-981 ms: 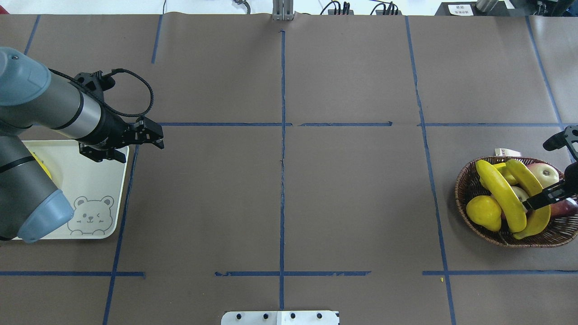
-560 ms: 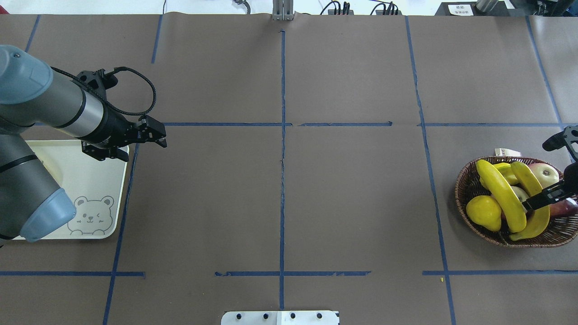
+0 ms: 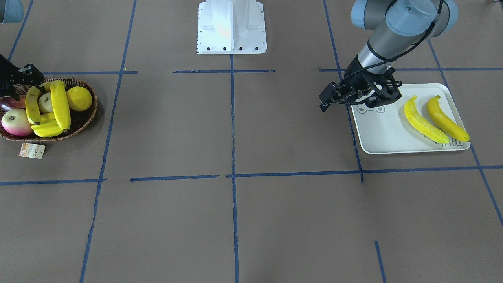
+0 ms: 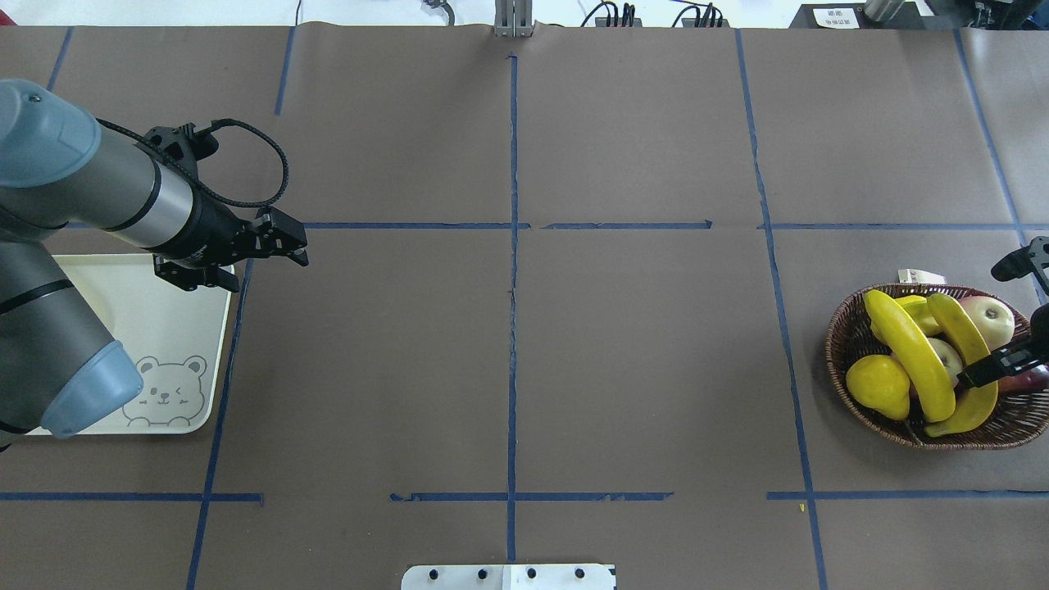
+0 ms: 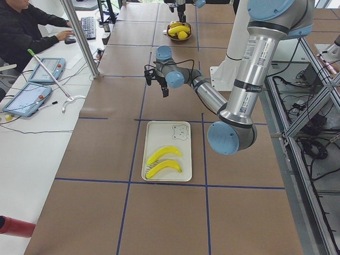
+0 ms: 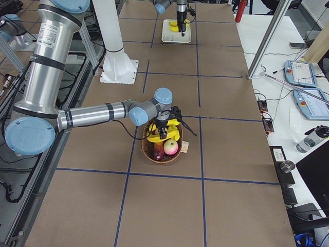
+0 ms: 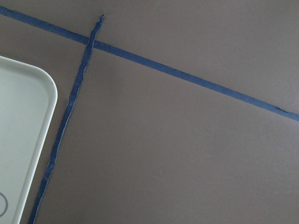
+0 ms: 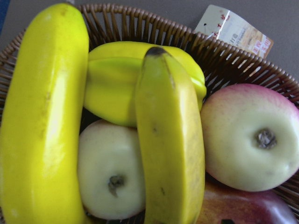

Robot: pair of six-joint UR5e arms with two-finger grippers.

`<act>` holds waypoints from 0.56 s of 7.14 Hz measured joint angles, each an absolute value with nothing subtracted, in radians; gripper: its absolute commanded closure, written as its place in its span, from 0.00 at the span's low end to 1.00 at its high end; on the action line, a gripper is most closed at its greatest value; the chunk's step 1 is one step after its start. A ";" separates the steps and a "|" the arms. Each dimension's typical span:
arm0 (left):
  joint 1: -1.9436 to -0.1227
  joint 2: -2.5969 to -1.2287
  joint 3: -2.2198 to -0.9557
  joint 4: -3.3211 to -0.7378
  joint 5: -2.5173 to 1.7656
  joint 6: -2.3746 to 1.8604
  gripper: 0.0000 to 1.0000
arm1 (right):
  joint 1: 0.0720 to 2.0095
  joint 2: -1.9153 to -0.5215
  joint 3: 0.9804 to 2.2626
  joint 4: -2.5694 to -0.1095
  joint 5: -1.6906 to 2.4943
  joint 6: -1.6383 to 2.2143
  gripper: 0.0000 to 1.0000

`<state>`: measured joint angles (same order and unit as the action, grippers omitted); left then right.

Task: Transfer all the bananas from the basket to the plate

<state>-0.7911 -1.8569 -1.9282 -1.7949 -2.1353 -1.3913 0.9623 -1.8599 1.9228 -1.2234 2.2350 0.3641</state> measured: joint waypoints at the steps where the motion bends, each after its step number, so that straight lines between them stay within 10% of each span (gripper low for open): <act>1: -0.791 -1.858 -1.928 -1.795 -2.135 -1.393 0.00 | 0.961 -1.860 1.918 -1.223 2.240 0.364 0.31; 4: -0.790 -1.860 -1.928 -1.795 -2.135 -1.394 0.00 | 0.953 -1.859 1.916 -1.223 2.262 0.365 0.39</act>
